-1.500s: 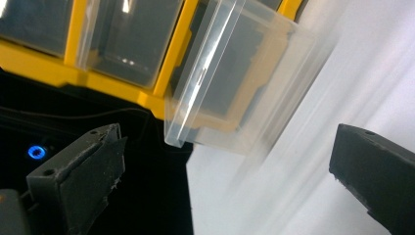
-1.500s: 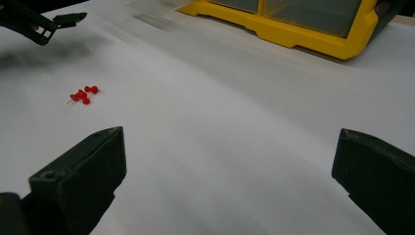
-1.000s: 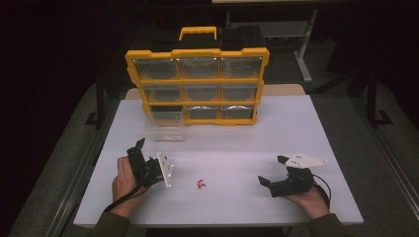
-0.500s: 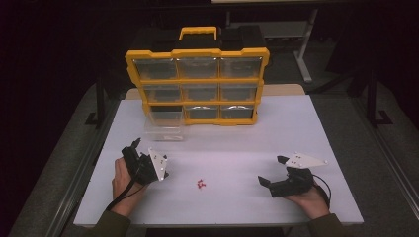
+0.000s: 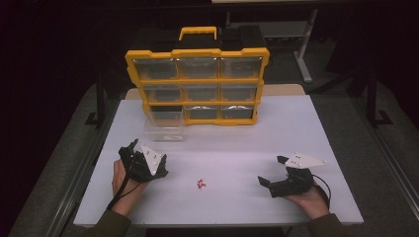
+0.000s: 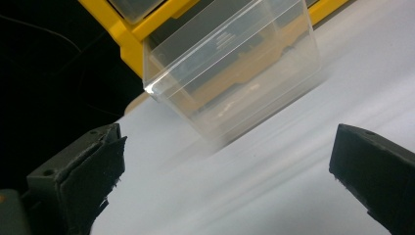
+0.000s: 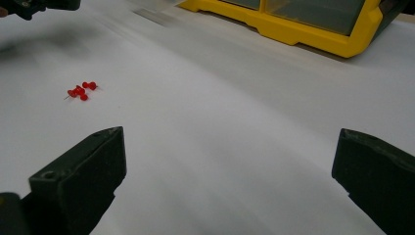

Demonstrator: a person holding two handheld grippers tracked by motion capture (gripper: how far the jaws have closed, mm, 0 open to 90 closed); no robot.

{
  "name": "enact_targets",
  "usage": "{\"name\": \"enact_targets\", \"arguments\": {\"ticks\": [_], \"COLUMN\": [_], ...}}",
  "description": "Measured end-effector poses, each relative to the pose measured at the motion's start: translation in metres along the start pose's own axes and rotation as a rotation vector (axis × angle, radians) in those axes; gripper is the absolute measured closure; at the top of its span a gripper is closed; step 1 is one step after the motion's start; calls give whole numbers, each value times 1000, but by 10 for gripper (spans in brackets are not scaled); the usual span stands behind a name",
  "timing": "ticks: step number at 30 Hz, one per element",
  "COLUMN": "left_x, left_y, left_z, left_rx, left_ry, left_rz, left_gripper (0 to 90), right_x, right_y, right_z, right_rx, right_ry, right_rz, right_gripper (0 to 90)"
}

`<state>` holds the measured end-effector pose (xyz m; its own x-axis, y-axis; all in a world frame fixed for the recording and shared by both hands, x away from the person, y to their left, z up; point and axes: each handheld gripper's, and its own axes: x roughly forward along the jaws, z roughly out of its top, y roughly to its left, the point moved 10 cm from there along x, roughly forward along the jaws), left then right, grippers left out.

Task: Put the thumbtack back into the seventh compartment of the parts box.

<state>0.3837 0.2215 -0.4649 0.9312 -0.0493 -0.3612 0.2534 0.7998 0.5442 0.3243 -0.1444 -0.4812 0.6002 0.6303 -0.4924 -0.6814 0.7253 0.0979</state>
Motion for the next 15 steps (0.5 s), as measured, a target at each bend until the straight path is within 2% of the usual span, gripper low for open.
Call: {"name": "enact_targets", "arguments": {"ticks": [1,2,3,5,6,7,9,11,15], "left_x": [-1,0,0,0,1,0,1,1,2], "left_y": [0,-1,0,-3,-3,-2,-2,-1,1], "left_z": [-1,-1,-1,-2,-1,-3,-2,-2,-4], "left_rx": [0,-26,-30,-69,-96,-87,-124,-144,-217], "left_ry": [13,2,3,15,3,18,8,9,17], "left_rz": [-7,-14,-18,-38,-41,-46,-51,-59,-84], "left_gripper": [0,0,0,0,0,0,0,0,0], "right_x": [0,0,0,0,0,0,0,0,0], "right_y": [0,0,0,0,0,0,0,0,0], "right_z": [0,0,0,0,0,0,0,0,0], "right_rx": [-2,-2,-2,-2,-2,-2,-3,-3,-3], "right_ry": [-1,-2,-2,-2,-1,-1,-1,-1,-1], "right_rz": [0,0,0,-1,-1,-1,-1,-1,0], "right_gripper": [0,0,0,0,0,0,0,0,0]}}
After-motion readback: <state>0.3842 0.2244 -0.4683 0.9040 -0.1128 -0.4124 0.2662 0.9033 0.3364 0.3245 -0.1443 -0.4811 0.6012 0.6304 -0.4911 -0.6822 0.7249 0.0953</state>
